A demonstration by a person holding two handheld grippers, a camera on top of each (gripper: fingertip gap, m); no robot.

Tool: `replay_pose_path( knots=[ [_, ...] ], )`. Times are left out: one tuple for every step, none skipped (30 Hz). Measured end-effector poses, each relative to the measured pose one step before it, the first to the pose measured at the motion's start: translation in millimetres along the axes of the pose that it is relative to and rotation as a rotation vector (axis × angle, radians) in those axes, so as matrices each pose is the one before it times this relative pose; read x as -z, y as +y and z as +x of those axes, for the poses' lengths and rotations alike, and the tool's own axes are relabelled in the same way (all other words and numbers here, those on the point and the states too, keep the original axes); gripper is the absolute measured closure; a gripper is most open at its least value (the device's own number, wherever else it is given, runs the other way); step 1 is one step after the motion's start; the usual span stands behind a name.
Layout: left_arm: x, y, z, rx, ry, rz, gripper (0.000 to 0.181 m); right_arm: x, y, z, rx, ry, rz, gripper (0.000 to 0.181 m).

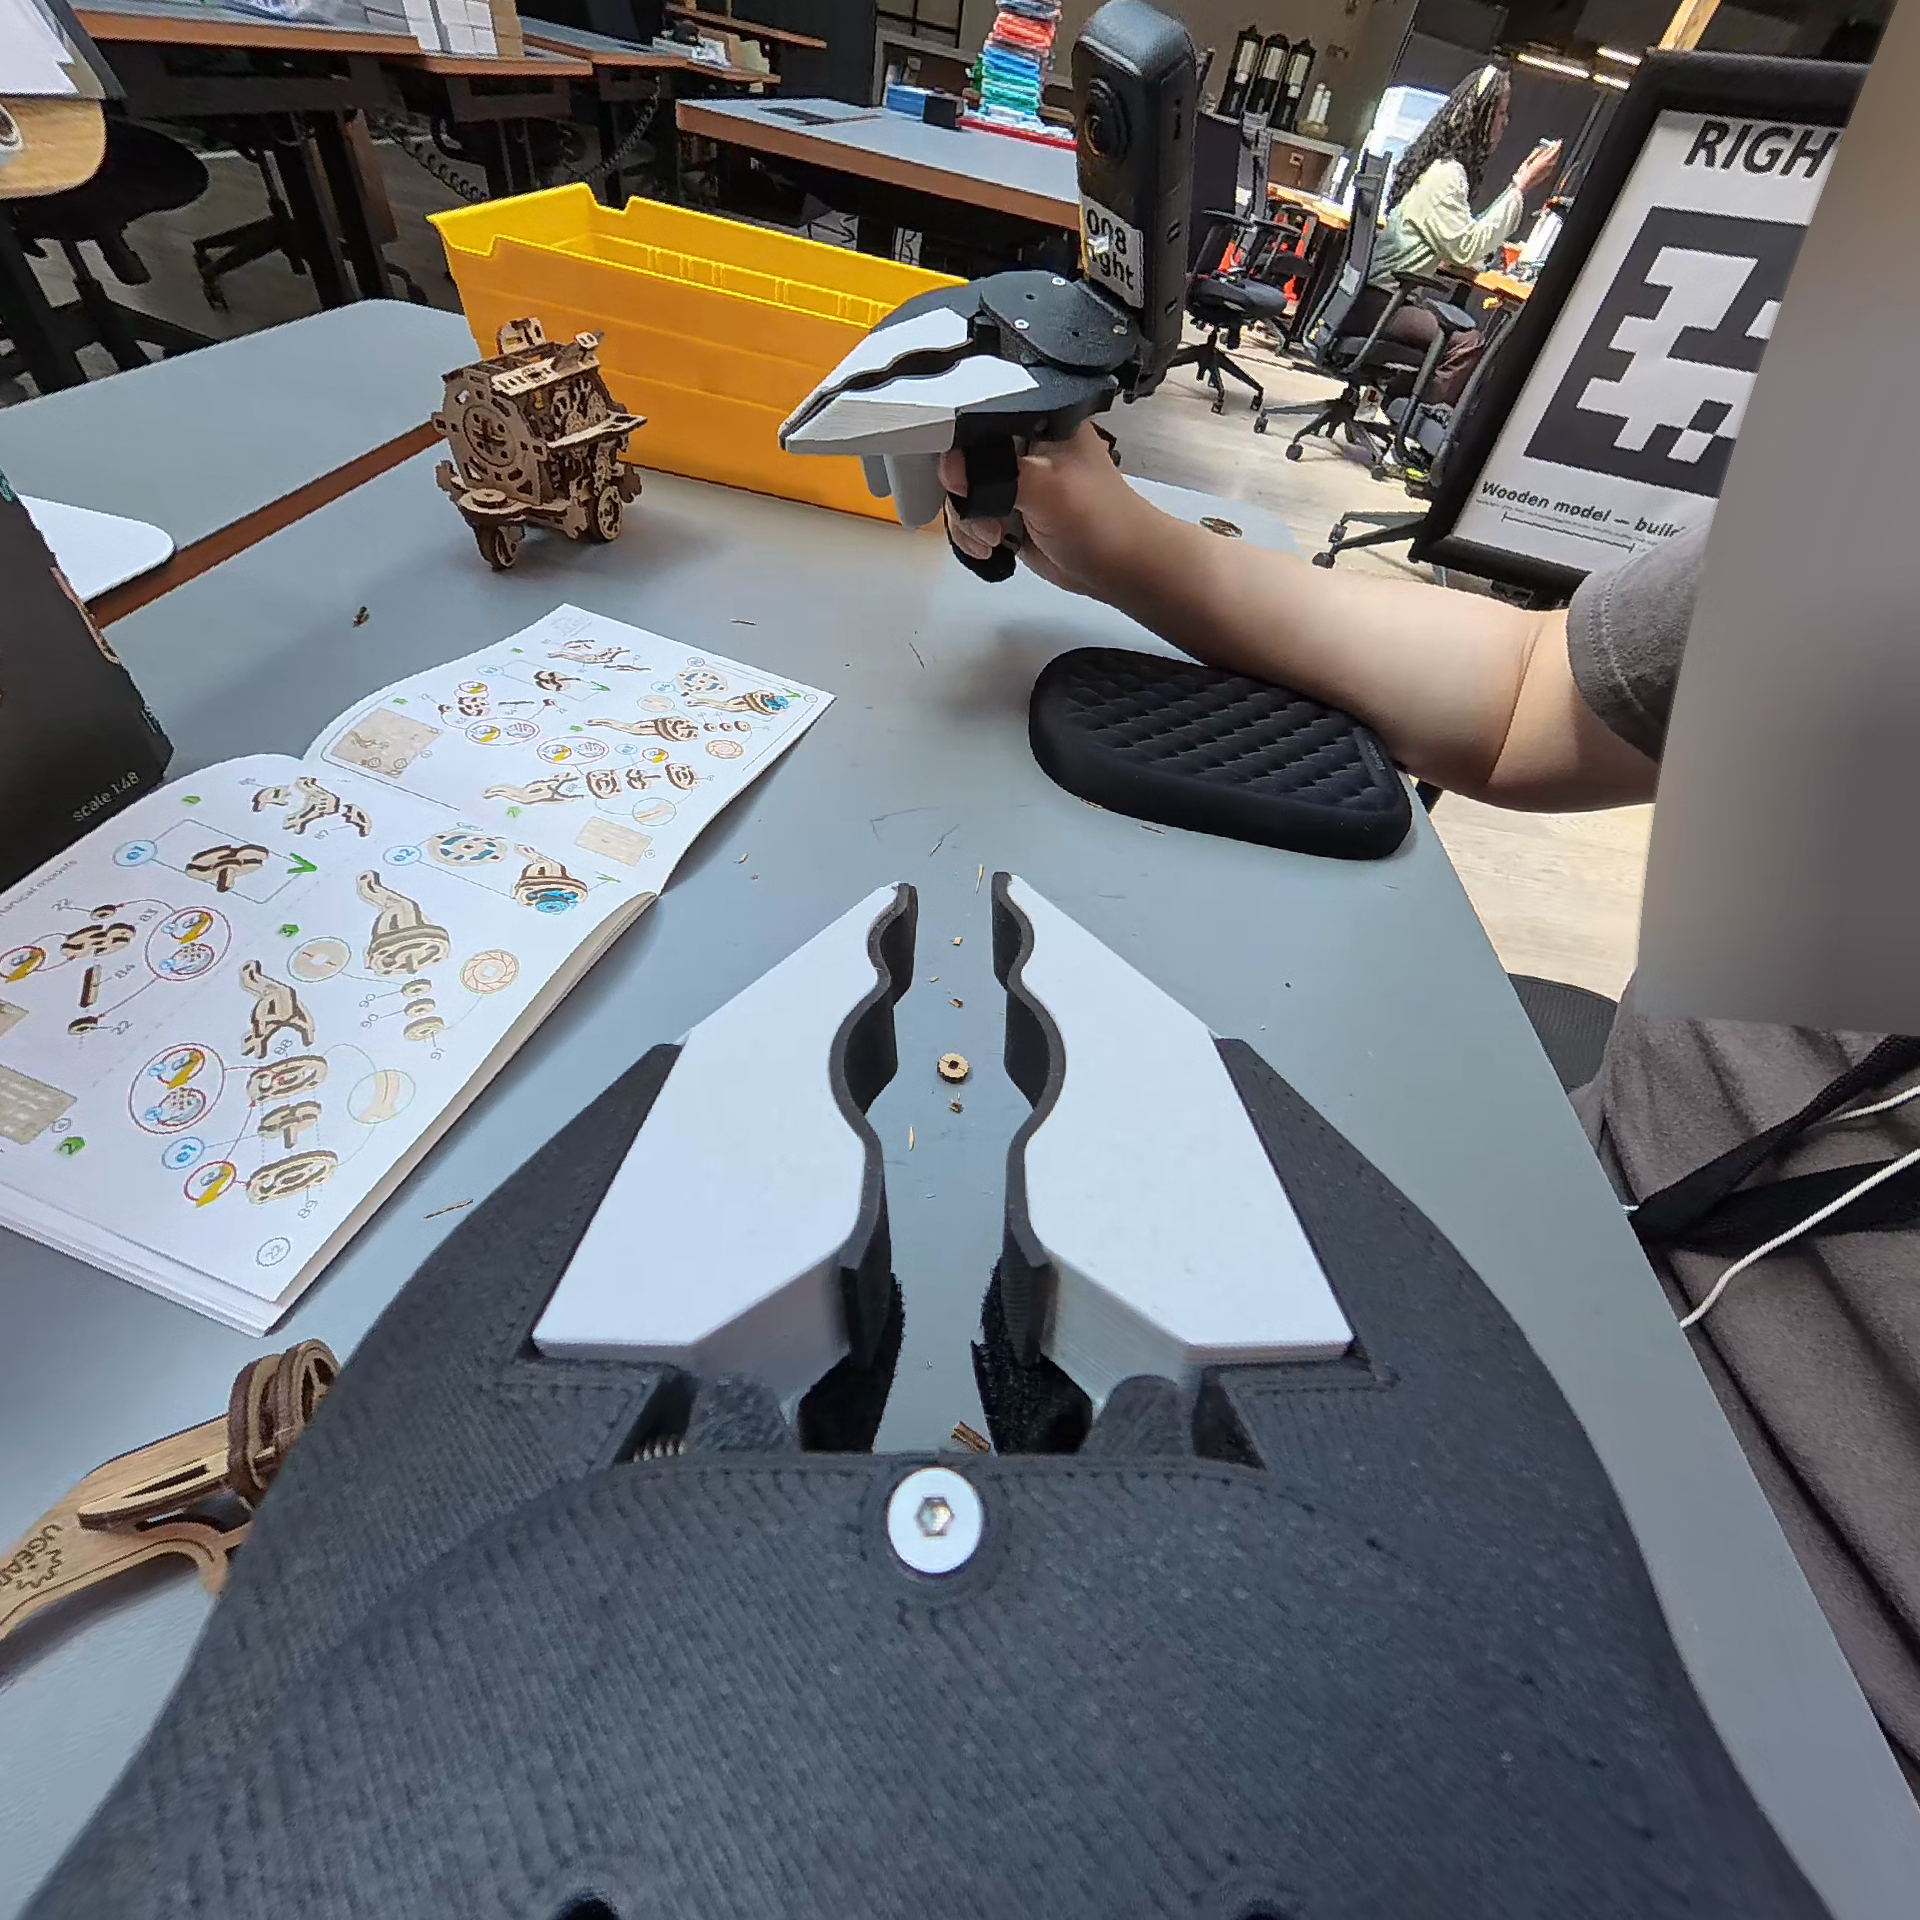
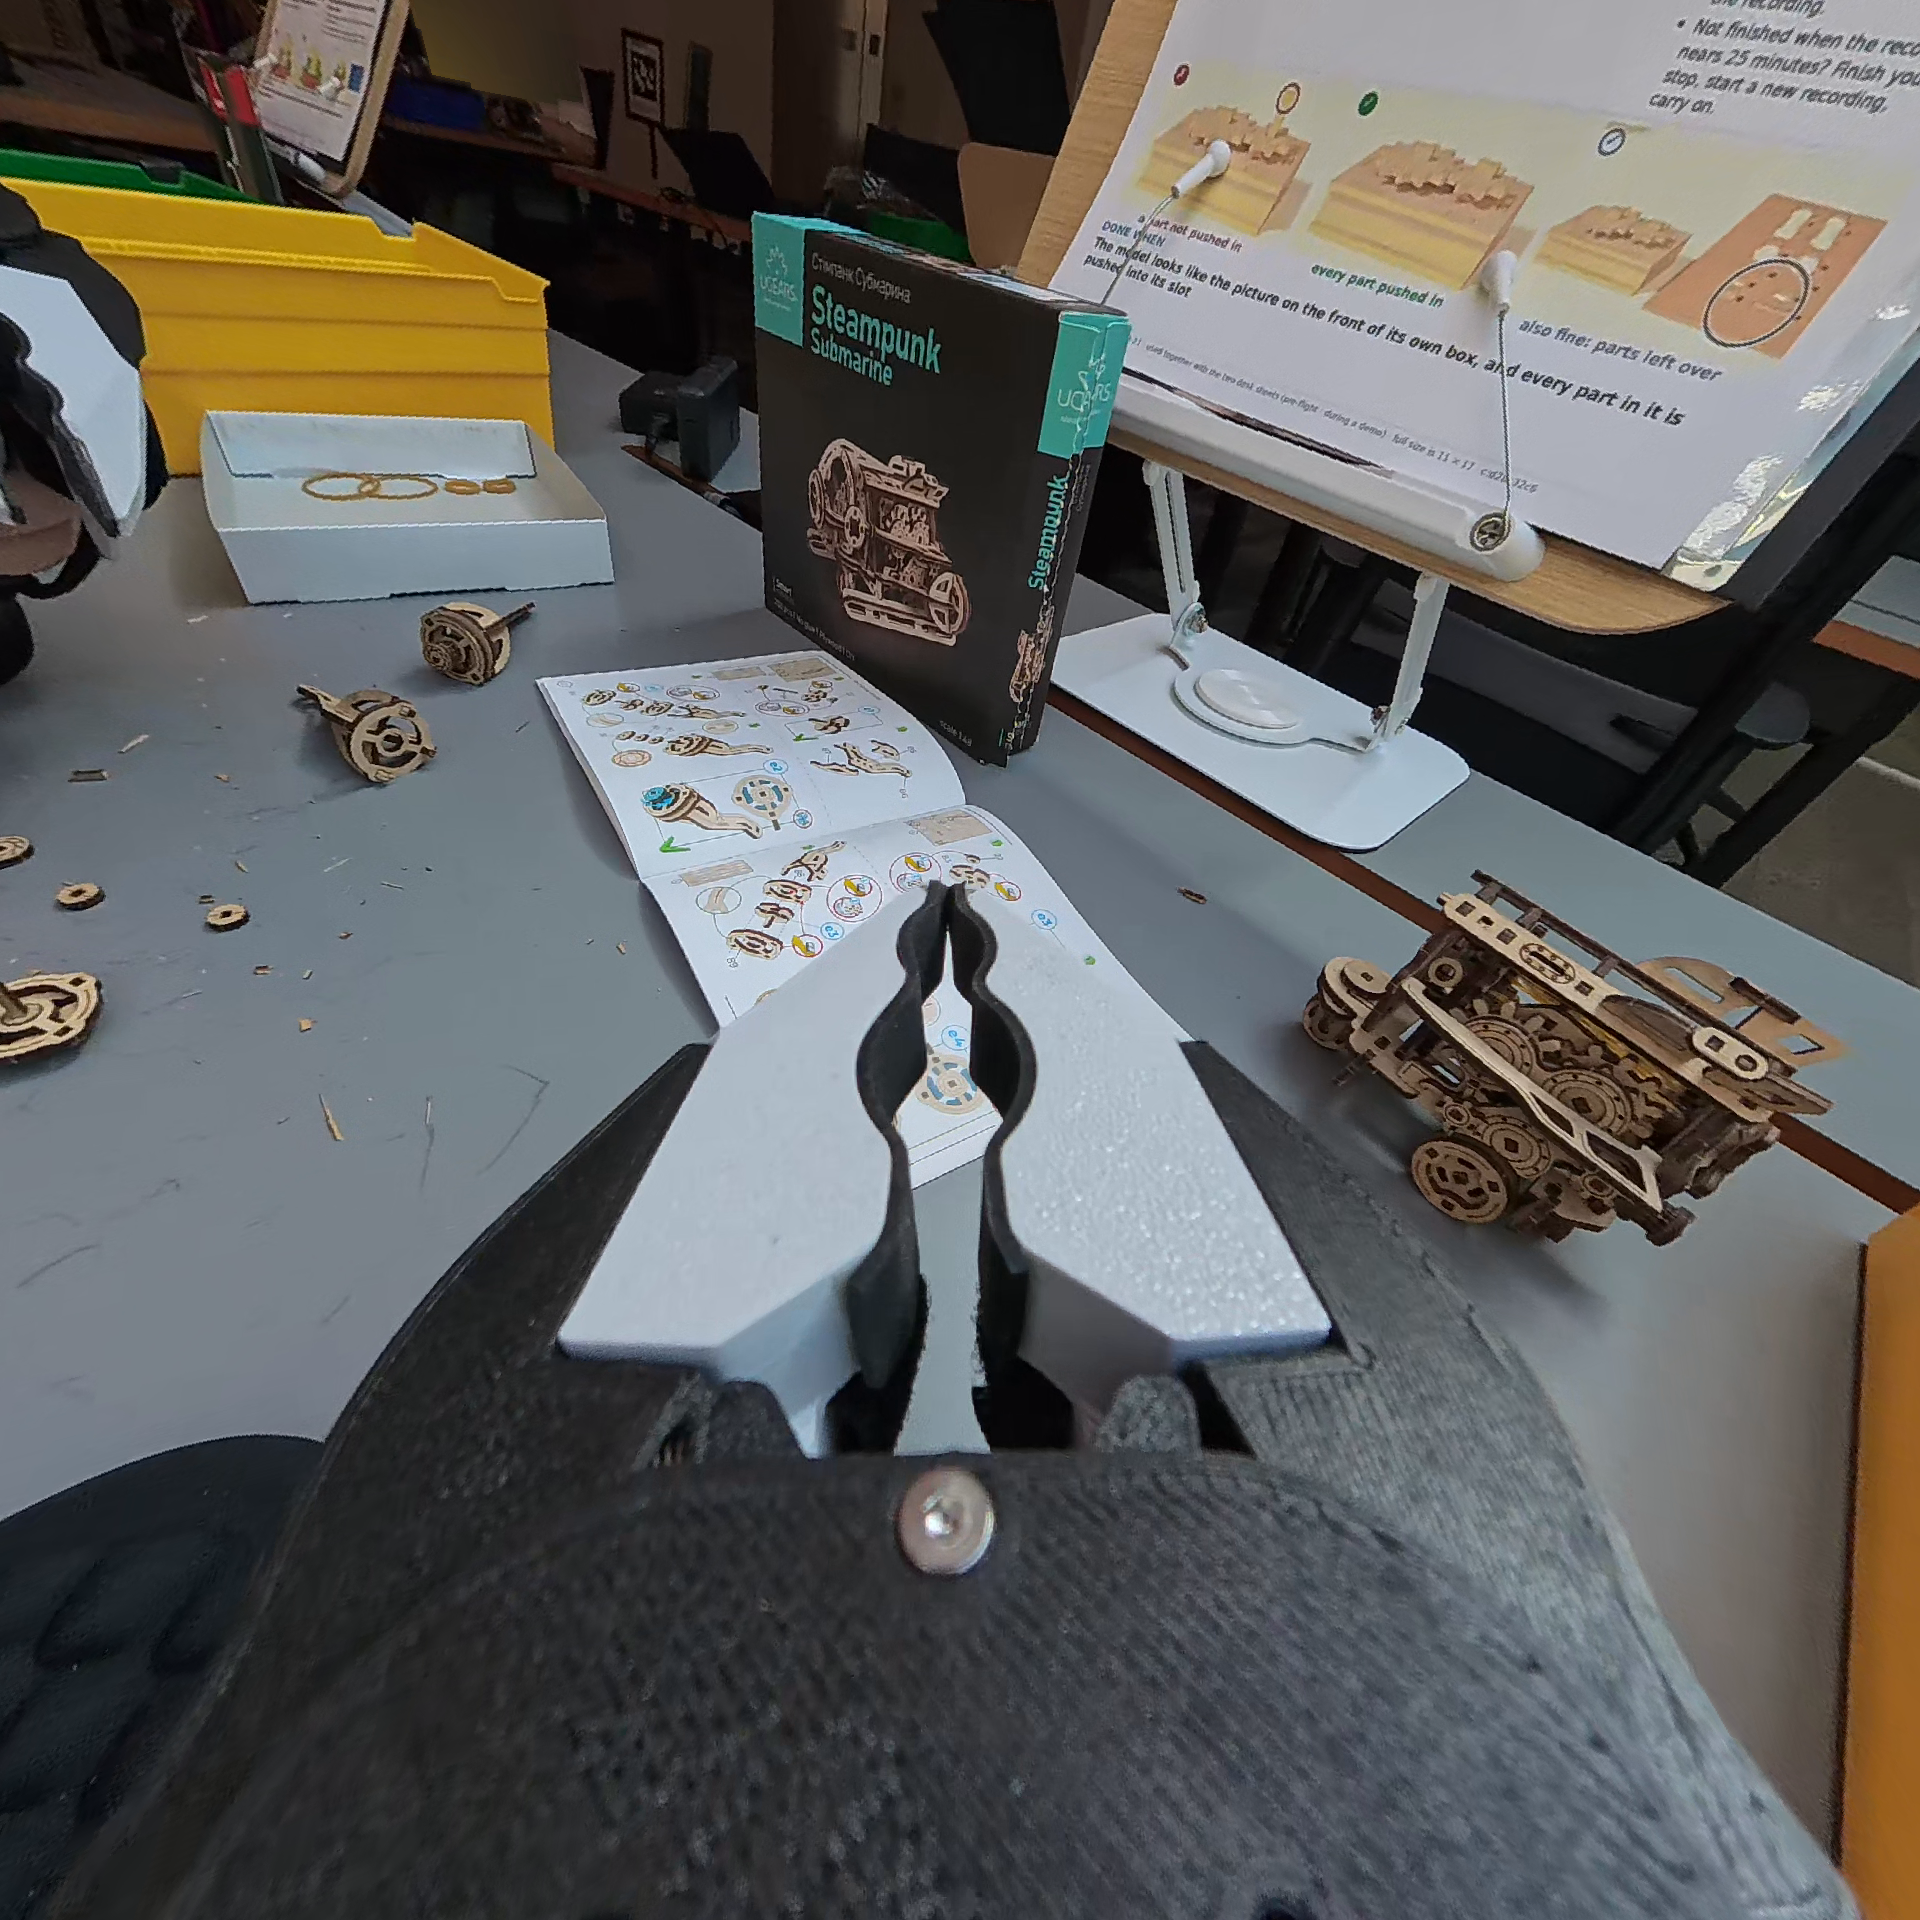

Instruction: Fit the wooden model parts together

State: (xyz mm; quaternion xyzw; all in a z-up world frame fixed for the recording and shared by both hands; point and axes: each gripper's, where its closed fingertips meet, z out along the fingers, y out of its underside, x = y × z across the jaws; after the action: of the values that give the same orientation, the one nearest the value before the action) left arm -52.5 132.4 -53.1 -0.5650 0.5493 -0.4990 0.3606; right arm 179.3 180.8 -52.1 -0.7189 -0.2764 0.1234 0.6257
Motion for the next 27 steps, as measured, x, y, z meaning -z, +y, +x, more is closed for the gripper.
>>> replay_pose_path(
  knots=[
    [0.48, -0.13, -0.48, 0.0003, -0.0019, 0.0009, 0.170, 0.02, 0.02, -2.30, 0.0036, -0.0161, 0.0019, 0.181],
    [0.30, -0.02, -0.68, -0.0003, -0.0028, 0.0004, 0.170, -0.24, 0.20, -3.28, 0.0078, -0.0211, 0.0001, 0.181],
    [0.41, 0.03, -0.72, -0.0004, -0.0031, 0.0002, 0.170, -0.50, 0.49, -4.31, 0.0109, -0.0269, -0.0024, 0.181],
    [0.28, 0.08, -0.48, 0.0006, -0.0017, 0.0004, 0.170, -0.67, 1.20, -5.41, 0.0133, -0.0320, -0.0067, 0.181],
    [0.31, -0.04, -0.28, 0.0015, -0.0002, 0.0004, 0.170, -1.17, 1.26, -7.42, 0.0149, -0.0438, -0.0073, 0.181],
    [0.37, -0.09, 0.07, 0.0009, 0.0003, -0.0003, 0.170, -1.81, 1.71, -9.46, 0.0048, -0.0573, -0.0130, 0.181],
    [0.30, -0.24, -0.06, -0.0015, -0.0017, -0.0005, 0.170, -2.75, 1.28, -11.17, -0.0069, -0.0657, -0.0191, 0.181],
    [0.29, -0.34, -0.22, -0.0034, -0.0033, 0.0006, 0.170, -3.64, -0.78, -13.97, -0.0038, -0.0734, -0.0182, 0.181],
    [0.11, -0.33, -0.31, -0.0026, -0.0026, 0.0016, 0.170, -4.82, -4.48, -17.26, 0.0023, -0.0790, -0.0091, 0.180],
    [-0.06, 0.09, -0.37, 0.0005, -0.0013, 0.0006, 0.170, -6.65, -6.74, -18.83, 0.0094, -0.0729, -0.0046, 0.180],
    [-0.09, 0.64, -0.37, 0.0034, 0.0006, -0.0021, 0.170, -9.21, -7.98, -19.81, 0.0271, -0.0710, -0.0037, 0.179],
    [-0.17, 1.17, -0.31, 0.0028, 0.0009, -0.0057, 0.170, -11.88, -7.26, -19.05, 0.0363, -0.0695, -0.0124, 0.176],
    [-0.08, 1.39, -0.62, -0.0012, -0.0029, -0.0075, 0.170, -13.35, -7.00, -19.10, 0.0351, -0.0819, -0.0147, 0.173],
    [-0.16, 1.33, -0.82, -0.0044, -0.0048, -0.0068, 0.170, -13.25, -5.91, -18.69, 0.0292, -0.0972, -0.0153, 0.172],
    [-0.30, 1.37, -0.55, -0.0037, -0.0032, -0.0066, 0.170, -12.04, -3.20, -12.92, 0.0172, -0.0814, -0.0257, 0.171],
    [-0.42, 1.19, -0.40, -0.0006, -0.0015, -0.0059, 0.171, -10.28, -0.47, -4.52, 0.0062, -0.0436, -0.0399, 0.170],
    [-0.41, 0.71, -0.17, 0.0007, -0.0001, -0.0037, 0.171, -8.40, 1.50, -1.14, 0.0118, -0.0267, -0.0492, 0.169],
    [-0.40, 0.52, 0.00, -0.0005, -0.0005, -0.0026, 0.171, -7.32, 3.77, 1.08, 0.0226, -0.0130, -0.0607, 0.169],
    [-0.32, 0.49, -0.07, -0.0028, -0.0022, -0.0035, 0.171, -6.42, 4.68, 3.16, 0.0279, 0.0023, -0.0645, 0.169],
    [0.00, 0.45, 0.05, -0.0052, -0.0027, -0.0045, 0.171, -6.25, 4.81, 1.62, 0.0281, -0.0034, -0.0587, 0.169],
    [0.00, 0.32, -0.04, -0.0061, -0.0037, -0.0042, 0.171, -5.99, 5.32, 0.43, 0.0174, -0.0088, -0.0556, 0.169],
    [0.10, 0.43, -0.25, -0.0049, -0.0043, -0.0035, 0.171, -5.70, 4.50, -0.23, 0.0050, -0.0115, -0.0420, 0.169],
    [0.08, 0.41, -0.34, -0.0025, -0.0032, -0.0029, 0.171, -5.11, 2.49, 0.02, 0.0002, -0.0058, -0.0187, 0.170],
    [0.06, 0.41, -0.33, -0.0001, -0.0014, -0.0025, 0.171, -4.23, 0.27, -0.95, -0.0015, -0.0072, 0.0066, 0.170],
    [0.06, 0.37, -0.16, 0.0012, -0.0002, -0.0015, 0.171, -3.26, -0.27, -2.04, -0.0071, -0.0107, 0.0130, 0.170],
    [0.04, 0.12, -0.28, 0.0016, 0.0001, -0.0005, 0.171, -2.32, 1.75, -2.31, -0.0072, -0.0098, -0.0058, 0.170],
    [-0.06, 0.10, -0.10, 0.0016, 0.0007, -0.0005, 0.171, -1.50, 2.78, -0.48, 0.0011, 0.0034, -0.0164, 0.170]
  ],
)
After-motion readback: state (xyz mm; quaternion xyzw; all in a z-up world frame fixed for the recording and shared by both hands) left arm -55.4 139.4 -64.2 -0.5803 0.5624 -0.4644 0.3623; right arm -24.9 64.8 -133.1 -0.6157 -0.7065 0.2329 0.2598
